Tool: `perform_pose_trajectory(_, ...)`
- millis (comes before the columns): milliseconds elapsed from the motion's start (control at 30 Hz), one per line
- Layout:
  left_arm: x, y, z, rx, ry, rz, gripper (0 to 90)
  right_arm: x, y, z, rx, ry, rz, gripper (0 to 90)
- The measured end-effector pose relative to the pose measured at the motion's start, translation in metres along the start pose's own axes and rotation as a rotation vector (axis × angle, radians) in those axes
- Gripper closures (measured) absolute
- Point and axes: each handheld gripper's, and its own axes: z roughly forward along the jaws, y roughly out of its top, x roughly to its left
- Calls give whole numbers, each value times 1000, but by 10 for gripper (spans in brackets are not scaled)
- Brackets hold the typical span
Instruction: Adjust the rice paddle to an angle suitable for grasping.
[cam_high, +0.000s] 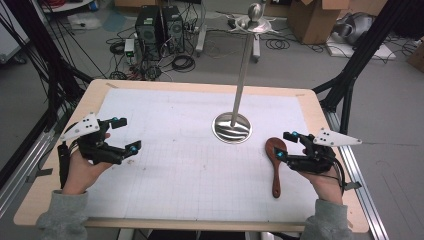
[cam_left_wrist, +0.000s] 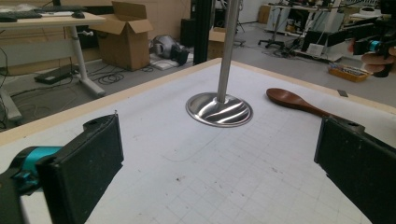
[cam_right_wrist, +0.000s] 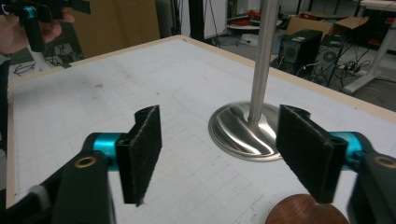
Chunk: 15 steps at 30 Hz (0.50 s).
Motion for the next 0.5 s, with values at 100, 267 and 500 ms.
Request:
perform_pose_trajectory(100, 0, -1, 0, 4, -10, -9, 17, -1, -2, 2, 7, 0, 2, 366)
perform_pose_trajectory(267, 0, -2, 0, 13, -5, -16, 17, -3, -4, 3, 22, -9, 9, 371)
perform_pose_trajectory(500, -2, -2, 3, 18, -12, -16, 18, -7, -11, 5, 30, -10, 22, 392)
